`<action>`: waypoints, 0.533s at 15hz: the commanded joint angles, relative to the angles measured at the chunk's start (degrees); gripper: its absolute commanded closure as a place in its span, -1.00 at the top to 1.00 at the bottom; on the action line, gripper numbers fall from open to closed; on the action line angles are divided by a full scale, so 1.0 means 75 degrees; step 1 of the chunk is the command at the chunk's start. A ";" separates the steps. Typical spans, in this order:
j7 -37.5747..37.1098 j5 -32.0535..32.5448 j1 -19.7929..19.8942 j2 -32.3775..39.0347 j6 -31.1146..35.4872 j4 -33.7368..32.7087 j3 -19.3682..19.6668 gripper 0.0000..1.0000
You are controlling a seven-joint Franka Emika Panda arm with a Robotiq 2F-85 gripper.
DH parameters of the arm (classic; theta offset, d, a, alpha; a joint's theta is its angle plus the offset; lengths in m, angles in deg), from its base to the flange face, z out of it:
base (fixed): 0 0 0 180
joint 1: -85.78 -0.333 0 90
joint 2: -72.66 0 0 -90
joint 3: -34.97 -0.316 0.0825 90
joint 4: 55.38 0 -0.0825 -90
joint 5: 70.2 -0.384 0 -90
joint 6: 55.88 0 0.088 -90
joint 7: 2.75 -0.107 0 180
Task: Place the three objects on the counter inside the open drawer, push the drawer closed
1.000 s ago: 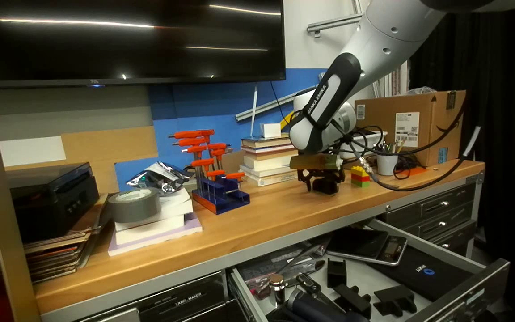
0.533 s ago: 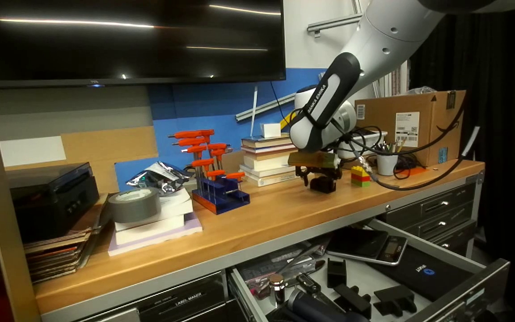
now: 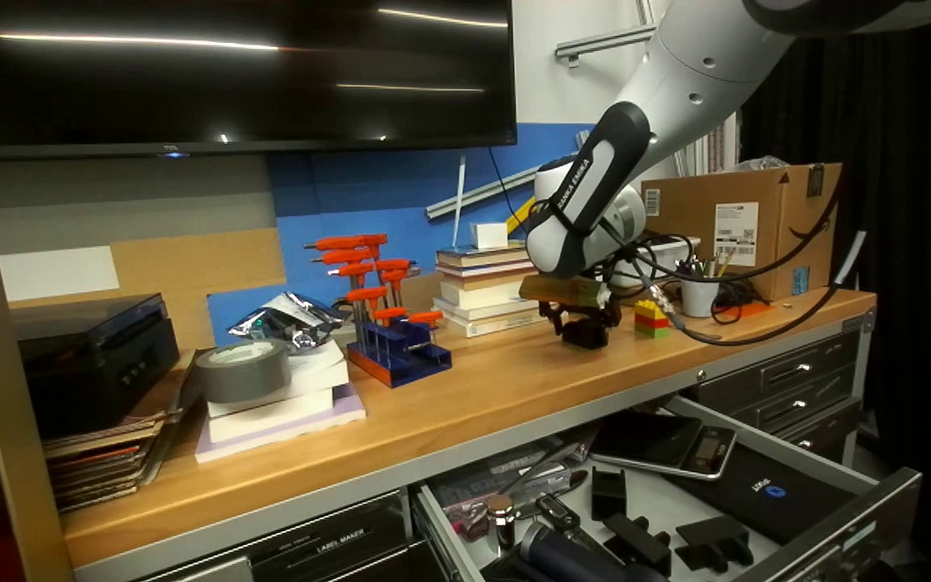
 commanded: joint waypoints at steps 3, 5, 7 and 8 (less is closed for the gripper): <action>-0.0269 -0.0250 0.0016 0.0139 0.0075 -0.0270 -0.0029 1.00; -0.0316 -0.0358 0.0059 0.0084 0.0152 -0.0227 -0.0058 1.00; -0.0324 -0.0483 0.0073 0.0078 0.0144 -0.0252 -0.0071 1.00; -0.0358 -0.0526 0.0068 0.0089 0.0186 -0.0266 -0.0060 1.00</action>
